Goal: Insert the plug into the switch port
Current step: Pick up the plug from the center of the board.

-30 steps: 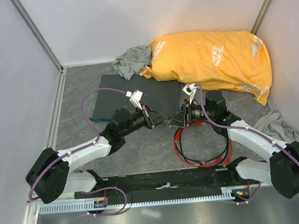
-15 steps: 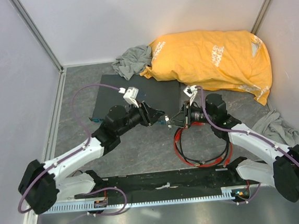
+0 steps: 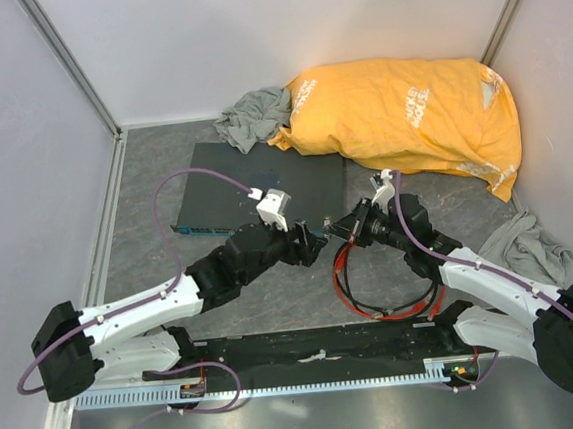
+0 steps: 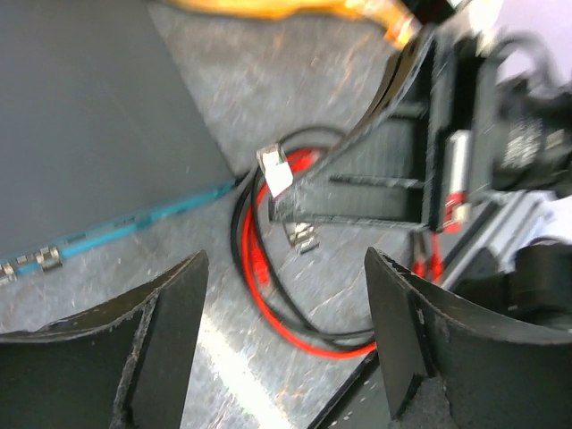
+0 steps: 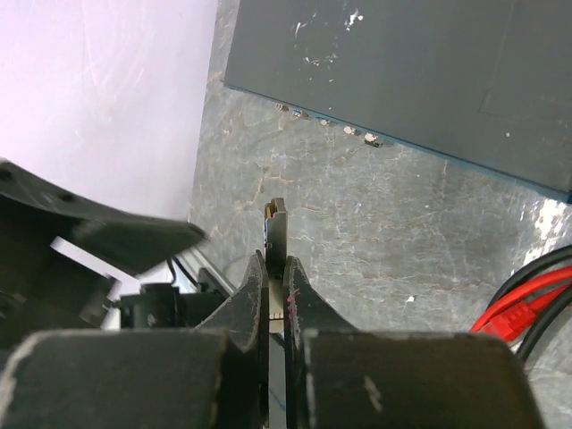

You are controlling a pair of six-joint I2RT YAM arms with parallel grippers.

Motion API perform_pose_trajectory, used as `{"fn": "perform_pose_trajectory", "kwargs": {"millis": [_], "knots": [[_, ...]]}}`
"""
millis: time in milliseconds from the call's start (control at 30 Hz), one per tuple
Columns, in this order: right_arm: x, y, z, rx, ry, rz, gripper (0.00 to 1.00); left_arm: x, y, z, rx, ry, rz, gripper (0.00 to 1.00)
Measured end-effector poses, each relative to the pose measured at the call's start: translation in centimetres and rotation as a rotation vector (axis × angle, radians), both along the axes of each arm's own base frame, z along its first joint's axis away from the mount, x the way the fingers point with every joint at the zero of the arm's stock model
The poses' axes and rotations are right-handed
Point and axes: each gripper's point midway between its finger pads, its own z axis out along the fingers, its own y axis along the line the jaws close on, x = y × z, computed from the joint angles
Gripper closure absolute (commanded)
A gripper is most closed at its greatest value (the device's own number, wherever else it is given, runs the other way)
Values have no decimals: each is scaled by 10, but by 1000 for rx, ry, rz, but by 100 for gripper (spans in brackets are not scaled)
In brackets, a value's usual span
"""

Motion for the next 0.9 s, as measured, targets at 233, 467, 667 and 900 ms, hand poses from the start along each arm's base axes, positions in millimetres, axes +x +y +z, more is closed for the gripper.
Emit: {"fn": "perform_pose_trajectory", "kwargs": {"millis": [233,467,667,900], "knots": [[0,4,0,28,54,-53,100,-5,-12,-33,119,23,20,28],[-3,9,1,44,70,-59,100,7,-14,-36,147,13,81,40],[0,10,0,43,69,-80,100,8,-19,-36,154,13,81,65],[3,10,2,50,59,-95,100,7,-25,-31,140,10,69,98]]}}
